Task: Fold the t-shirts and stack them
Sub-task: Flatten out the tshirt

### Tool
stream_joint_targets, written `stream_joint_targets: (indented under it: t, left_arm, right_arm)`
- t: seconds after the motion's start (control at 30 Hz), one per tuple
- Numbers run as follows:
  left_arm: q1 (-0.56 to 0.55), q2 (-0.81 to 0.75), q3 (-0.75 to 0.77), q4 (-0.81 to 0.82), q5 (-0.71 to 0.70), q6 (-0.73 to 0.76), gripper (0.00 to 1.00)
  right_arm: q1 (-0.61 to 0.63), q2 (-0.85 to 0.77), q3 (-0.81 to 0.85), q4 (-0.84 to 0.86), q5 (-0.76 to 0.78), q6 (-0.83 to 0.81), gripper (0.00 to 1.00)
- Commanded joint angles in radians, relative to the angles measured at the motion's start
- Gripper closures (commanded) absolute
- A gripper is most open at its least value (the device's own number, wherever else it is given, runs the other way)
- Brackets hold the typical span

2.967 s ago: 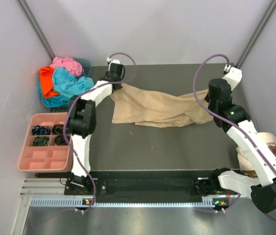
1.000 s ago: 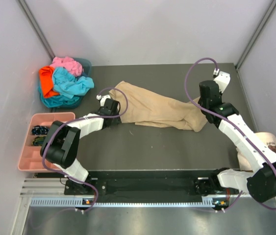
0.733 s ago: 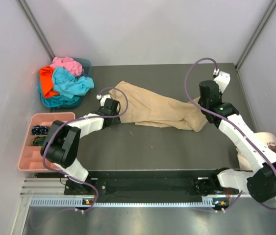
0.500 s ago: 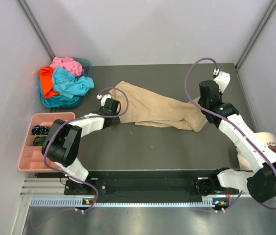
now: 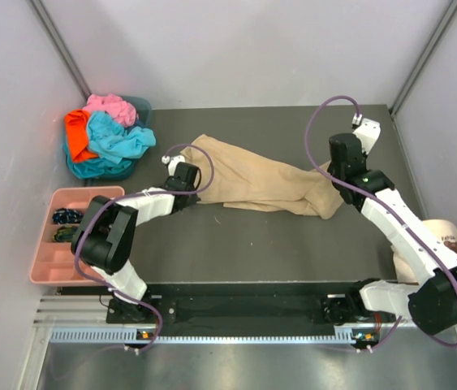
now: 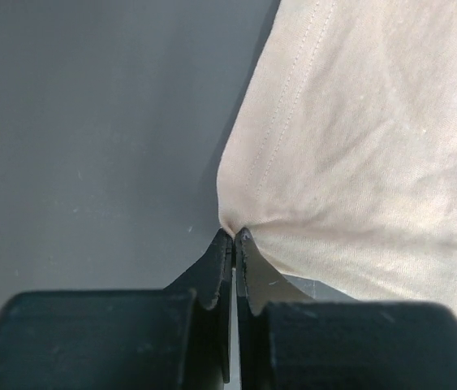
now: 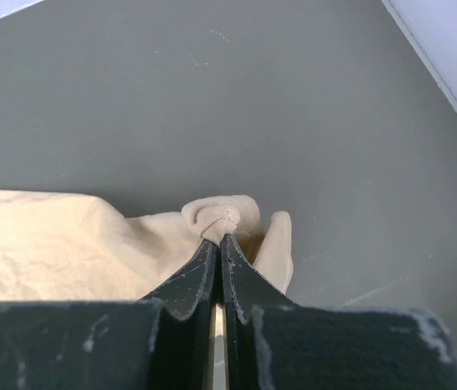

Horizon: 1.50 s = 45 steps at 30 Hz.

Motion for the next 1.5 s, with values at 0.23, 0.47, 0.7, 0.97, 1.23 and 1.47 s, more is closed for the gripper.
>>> stream_joint_targets:
  t: [0.23,0.47,0.7,0.97,1.23,1.47]
  left_arm:
    - [0.072,-0.172,0.123,-0.139,-0.160,0.066,1.00]
    - [0.130,-0.284,0.166,-0.187,-0.203,0.115,1.00]
    - [0.149,-0.319,0.177,-0.222,-0.240,0.145,1.00]
    - [0.149,-0.309,0.174,-0.221,-0.221,0.140,1.00]
    - [0.149,-0.285,0.194,-0.225,-0.191,0.140,1.00]
    - [0.149,-0.312,0.188,-0.245,-0.221,0.158,1.00]
  right_arm:
    - [-0.009,0.154,0.007,0.055,-0.017,0.031,1.00]
    - [-0.009,0.242,0.057,0.079,0.081,0.013,1.00]
    - [-0.009,0.312,0.120,0.088,0.011,0.015,1.00]
    - [0.032,0.355,0.162,0.047,-0.066,0.004,1.00]
    - [0.110,0.409,0.169,0.159,-0.247,-0.071,1.00]
    - [0.120,0.536,0.255,0.159,-0.312,-0.070,1.00]
